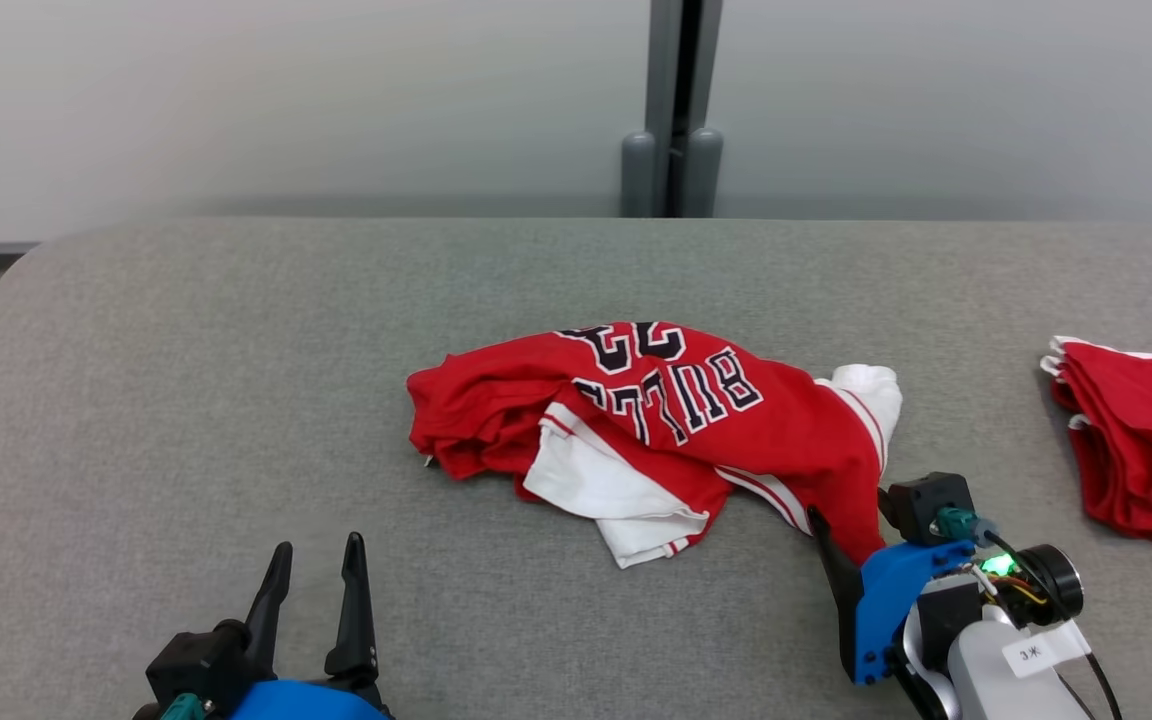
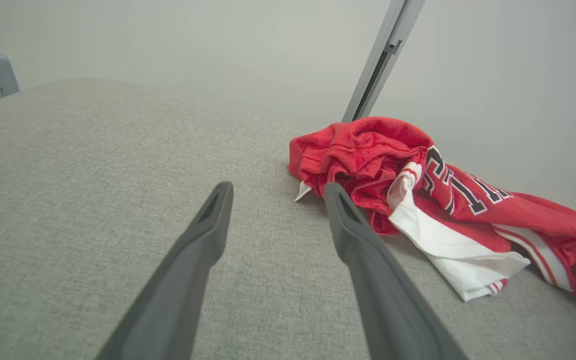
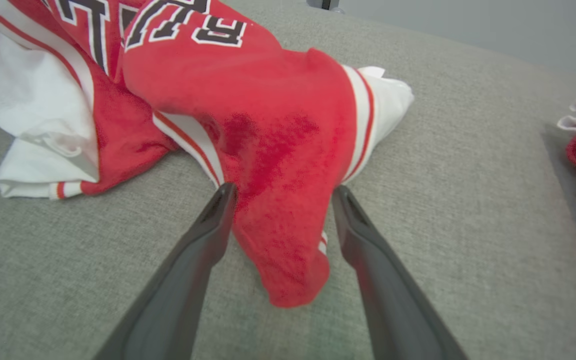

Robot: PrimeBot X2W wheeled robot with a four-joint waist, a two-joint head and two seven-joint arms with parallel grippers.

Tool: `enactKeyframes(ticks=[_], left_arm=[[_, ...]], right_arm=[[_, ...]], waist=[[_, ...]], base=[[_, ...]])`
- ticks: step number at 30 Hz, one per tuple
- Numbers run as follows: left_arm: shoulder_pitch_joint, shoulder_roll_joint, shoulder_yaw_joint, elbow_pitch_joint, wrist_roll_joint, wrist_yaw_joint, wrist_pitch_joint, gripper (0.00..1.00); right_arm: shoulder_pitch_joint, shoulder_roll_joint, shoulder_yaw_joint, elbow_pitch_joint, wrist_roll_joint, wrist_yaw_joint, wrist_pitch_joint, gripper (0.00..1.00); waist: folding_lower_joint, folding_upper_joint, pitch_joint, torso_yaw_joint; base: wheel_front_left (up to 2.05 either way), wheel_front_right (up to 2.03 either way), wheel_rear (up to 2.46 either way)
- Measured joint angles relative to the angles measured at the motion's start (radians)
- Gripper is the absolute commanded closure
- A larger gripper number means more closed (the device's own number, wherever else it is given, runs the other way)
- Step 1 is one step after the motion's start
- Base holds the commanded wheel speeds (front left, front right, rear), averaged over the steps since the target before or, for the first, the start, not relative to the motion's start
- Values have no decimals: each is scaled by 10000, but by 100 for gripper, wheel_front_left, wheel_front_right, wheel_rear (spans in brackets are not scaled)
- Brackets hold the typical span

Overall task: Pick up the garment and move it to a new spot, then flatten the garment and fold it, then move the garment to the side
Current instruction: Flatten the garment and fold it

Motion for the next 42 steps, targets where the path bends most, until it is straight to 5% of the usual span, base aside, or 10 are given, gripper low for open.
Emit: enactKeyframes(ticks=[3,12,22,23,24,25,32,42], left_arm=[[-62,-4,27,44,0,0,-4,0],[-208,-56,159,127,29,-23,-23,0],[-808,-447,-155,92,159,-445,-36,0],[-871,-491,-240,123,169,-497,-36,0],[-944,-546,-314,161,198,-537,-36,0],[-1012,-594,-349,173,240,-554,-36,0],[-1206,-755,-284,267,253,-619,-36,0],[-817,-709,67,228,370,-598,-38,0]], right_arm=[[-414,-8,-132,633,-77,0,-25,100],[-2389,-63,-280,965,-602,2,-596,100],[-6022,-2144,1503,1682,-1174,2,328,100],[-6287,-2337,1616,1898,-1133,2,186,91],[-6513,-2460,1657,2092,-1093,2,50,60],[-6718,-2525,1657,2309,-1097,2,-6,0],[-6978,-1875,1595,3653,-978,2,-1256,0],[-5032,-840,1689,4219,581,2,-2708,0]], waist=[[0,0,130,237],[0,0,426,513],[0,0,954,1408],[0,0,1022,1557],[0,0,1096,1700],[0,0,1180,1835],[1,0,1707,2331],[-2,0,1067,1587]], base=[[0,0,0],[0,0,0],[0,0,0],[0,0,0],[0,0,0],[0,0,0],[0,0,0],[0,0,0]])
